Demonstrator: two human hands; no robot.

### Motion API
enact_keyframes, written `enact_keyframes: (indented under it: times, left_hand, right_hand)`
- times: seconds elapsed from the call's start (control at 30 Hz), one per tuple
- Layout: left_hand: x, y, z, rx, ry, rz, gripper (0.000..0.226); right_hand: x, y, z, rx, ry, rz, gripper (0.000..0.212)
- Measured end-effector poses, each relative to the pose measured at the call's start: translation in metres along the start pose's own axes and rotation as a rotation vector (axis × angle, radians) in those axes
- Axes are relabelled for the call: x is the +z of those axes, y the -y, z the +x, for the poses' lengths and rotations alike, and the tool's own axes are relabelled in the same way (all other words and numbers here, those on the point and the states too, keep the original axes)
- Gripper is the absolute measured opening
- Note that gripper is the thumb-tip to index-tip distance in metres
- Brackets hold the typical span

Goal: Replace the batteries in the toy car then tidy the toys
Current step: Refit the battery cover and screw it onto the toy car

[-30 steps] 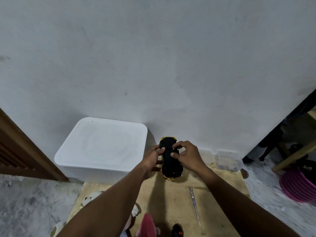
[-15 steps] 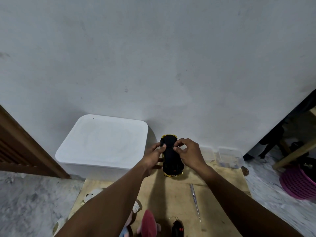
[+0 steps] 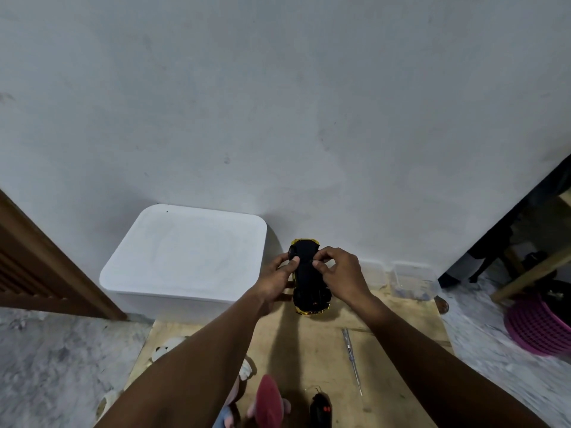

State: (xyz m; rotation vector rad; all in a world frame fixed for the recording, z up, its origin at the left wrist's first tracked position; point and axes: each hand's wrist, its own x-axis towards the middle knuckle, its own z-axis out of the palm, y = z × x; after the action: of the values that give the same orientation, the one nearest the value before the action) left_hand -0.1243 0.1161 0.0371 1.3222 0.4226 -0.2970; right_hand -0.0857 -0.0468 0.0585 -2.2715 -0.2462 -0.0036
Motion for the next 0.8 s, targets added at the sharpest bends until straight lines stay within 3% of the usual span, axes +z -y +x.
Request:
enact_keyframes:
  times: [0.23, 0.37, 0.67, 0.8]
  left_hand:
    - [0.0012, 0.0003, -0.0037, -0.002, 0.001, 0.020, 0.031]
    - [0.0013, 0.0040, -0.0037, -0.014, 0.000, 0.025, 0.031]
    - [0.0030, 0.0016, -0.0038, 0.004, -0.002, 0.060, 0.049]
    - [0.0059, 0.0015, -0.0029, 0.030, -0.023, 0.103, 0.056]
  right_hand:
    - [0.0004, -0.0010, -0.0021, -0.019, 0.007, -0.065, 0.006]
    - [-0.0014, -0.0009, -0.0005, 0.064, 0.005, -0.006, 0.005]
    - [0.0002, 0.0016, -0.0012, 0.119, 0.031, 0.039, 0.006]
    - [-0.0042, -0.0004, -0.0071, 0.173, 0.068, 0.171, 0.013]
